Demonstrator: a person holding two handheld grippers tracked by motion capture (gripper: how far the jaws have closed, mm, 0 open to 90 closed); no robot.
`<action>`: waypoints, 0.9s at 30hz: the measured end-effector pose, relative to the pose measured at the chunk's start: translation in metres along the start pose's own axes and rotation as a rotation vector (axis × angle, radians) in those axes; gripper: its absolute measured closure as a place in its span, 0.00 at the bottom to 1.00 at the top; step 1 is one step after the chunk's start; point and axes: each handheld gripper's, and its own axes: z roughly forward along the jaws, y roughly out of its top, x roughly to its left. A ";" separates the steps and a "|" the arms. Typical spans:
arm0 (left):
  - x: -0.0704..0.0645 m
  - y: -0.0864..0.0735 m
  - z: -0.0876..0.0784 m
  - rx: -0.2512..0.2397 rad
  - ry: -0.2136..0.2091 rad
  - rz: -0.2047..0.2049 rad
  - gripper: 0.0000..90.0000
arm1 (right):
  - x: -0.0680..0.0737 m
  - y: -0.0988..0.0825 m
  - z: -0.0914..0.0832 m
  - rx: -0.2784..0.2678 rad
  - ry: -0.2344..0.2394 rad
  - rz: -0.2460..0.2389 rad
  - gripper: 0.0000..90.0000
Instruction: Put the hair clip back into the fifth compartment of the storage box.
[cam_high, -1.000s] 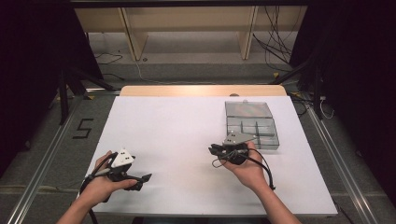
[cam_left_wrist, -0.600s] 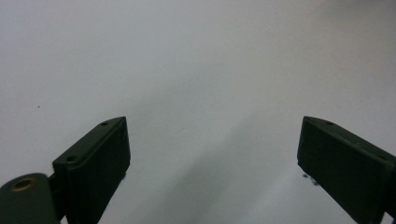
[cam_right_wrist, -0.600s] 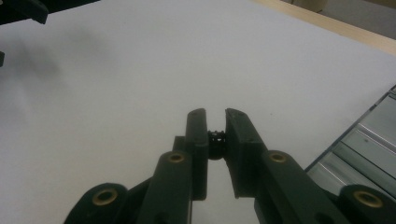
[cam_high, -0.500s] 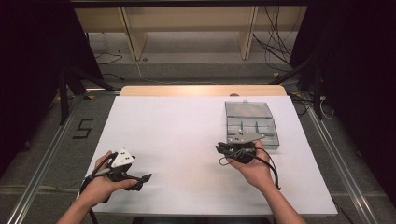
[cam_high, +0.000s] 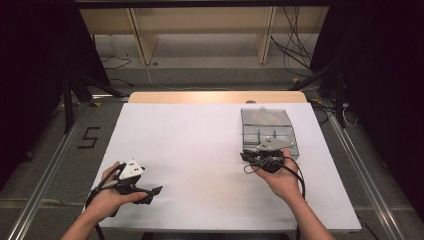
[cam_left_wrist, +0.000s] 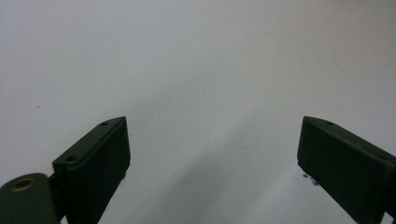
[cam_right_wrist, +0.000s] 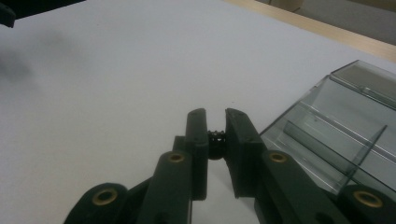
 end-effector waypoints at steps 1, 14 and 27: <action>0.000 0.000 0.000 0.002 0.000 0.000 0.10 | -0.001 0.000 -0.001 0.001 -0.004 0.007 0.89; 0.000 0.000 0.000 -0.001 -0.002 -0.002 0.10 | -0.022 -0.006 -0.009 -0.012 -0.059 0.056 0.89; 0.000 0.000 0.000 0.001 -0.004 -0.002 0.10 | -0.035 -0.009 -0.012 -0.013 -0.109 0.101 0.89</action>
